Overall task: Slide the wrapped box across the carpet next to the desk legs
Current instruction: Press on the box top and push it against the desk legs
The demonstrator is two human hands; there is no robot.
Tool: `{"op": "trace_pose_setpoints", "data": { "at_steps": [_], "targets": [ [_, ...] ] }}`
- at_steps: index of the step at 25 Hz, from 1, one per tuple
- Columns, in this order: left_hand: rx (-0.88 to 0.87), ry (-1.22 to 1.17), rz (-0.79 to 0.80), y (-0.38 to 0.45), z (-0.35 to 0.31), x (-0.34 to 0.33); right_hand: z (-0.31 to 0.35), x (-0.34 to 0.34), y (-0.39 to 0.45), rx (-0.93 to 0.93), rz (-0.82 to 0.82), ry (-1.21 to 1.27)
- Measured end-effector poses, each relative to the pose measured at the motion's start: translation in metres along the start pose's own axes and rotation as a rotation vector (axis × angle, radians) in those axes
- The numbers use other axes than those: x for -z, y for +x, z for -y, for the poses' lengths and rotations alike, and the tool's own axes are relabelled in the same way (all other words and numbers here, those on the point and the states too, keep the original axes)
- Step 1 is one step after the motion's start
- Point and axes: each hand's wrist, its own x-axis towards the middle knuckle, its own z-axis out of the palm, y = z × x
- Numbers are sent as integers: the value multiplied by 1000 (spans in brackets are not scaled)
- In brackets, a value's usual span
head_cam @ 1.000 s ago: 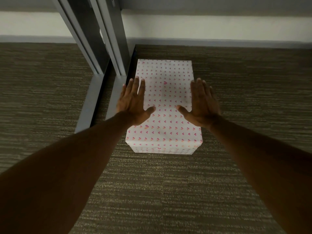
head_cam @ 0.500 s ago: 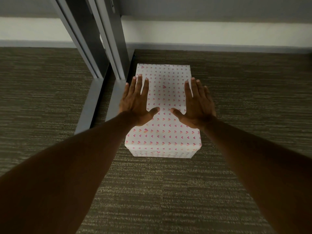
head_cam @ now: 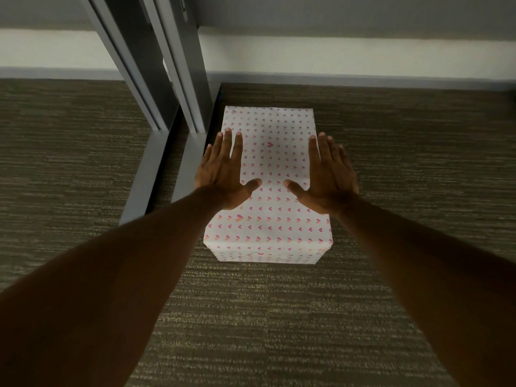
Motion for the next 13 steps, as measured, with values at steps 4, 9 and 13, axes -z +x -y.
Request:
{"op": "trace_pose_setpoints", "data": {
  "at_steps": [4,9,13],
  "targets": [
    [41,-60,23,1,9,-8,-3,-4,1,-40,16,38],
    [223,-287,21,-3,20,-19,-4,-14,-1,-151,15,128],
    [486,-757,45,-2,25,-21,-4,-24,0,-411,-10,454]
  ]
}}
